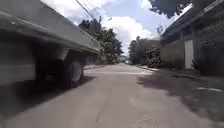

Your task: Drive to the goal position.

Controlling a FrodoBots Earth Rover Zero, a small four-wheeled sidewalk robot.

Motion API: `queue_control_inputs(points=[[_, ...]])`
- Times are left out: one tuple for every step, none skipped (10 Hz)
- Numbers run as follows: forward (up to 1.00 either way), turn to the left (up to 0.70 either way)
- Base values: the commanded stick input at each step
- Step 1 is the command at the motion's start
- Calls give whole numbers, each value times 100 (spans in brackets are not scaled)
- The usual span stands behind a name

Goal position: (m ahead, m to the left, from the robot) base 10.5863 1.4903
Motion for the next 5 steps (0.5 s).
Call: queue_control_inputs(points=[[100,-37],[100,-39],[100,-40],[100,-40],[100,-40]])
